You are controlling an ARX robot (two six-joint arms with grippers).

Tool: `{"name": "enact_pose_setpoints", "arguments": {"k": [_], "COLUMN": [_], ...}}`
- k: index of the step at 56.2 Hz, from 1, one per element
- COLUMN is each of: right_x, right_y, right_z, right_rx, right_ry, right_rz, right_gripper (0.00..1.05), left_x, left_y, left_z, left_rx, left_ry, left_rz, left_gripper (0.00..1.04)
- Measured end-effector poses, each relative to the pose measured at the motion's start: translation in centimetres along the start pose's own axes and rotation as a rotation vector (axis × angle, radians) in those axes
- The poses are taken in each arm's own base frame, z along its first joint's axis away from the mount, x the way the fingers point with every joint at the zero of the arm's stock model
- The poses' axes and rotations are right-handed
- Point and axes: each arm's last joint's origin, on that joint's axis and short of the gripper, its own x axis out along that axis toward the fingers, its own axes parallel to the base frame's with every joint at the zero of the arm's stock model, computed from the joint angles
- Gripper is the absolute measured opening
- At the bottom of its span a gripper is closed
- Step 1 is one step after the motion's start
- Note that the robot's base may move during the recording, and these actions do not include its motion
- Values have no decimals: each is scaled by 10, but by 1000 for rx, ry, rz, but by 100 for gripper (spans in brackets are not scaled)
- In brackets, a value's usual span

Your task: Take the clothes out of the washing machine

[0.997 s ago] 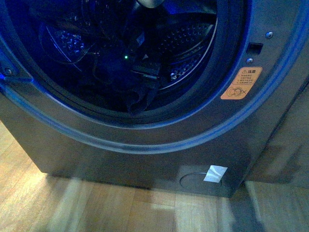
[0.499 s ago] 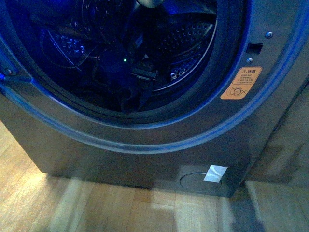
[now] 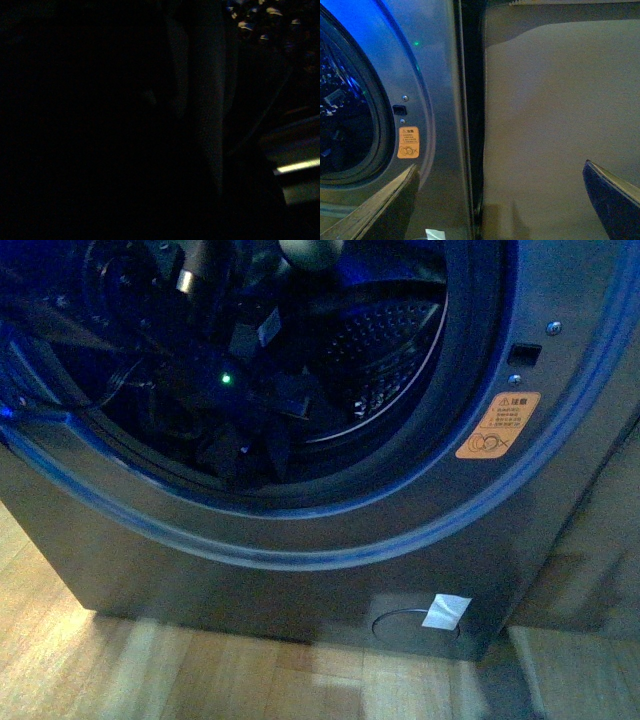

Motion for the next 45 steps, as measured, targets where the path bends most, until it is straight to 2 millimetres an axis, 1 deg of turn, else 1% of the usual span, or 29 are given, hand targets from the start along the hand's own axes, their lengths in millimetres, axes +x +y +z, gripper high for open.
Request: {"name": "enact_pose_setpoints", "arguments": {"k": [1,3,6,8,13,16,18,22,23,29,33,35,45], "right_x": [0,0,0,0,0,0,0,0,0,0,0,0,0], "right_y": [0,0,0,0,0,0,0,0,0,0,0,0,0], "right_z": [0,0,0,0,0,0,0,0,0,0,0,0,0], "right_rx": [0,0,0,0,0,0,0,0,0,0,0,0,0], "right_ry": [0,0,0,0,0,0,0,0,0,0,0,0,0], "right_rz": [0,0,0,0,0,0,0,0,0,0,0,0,0], "right_gripper": [97,97,97,97,97,97,97,97,97,97,97,97,97], "left_x": [-2,-16,-28,-41,-63,-83,-91,-123,-135,-186,-209,-217,-271], "left_y": [0,0,0,0,-1,-1,-2,-3,-4,-9,-10,-10,-11], "left_z": [-1,-5,-8,-12,-16,-19,-21,-27,-29,-37,-38,-37,-25], "left_rx": [1,14,26,37,49,61,67,83,86,101,109,111,114], "left_ry": [-5,-37,-68,-96,-140,-178,-194,-257,-275,-359,-402,-417,-540], "left_rz": [-5,-24,-31,-40,-64,-77,-80,-97,-107,-136,-136,-134,-135], "left_gripper": [7,7,7,7,7,7,7,7,7,7,7,7,7]}}
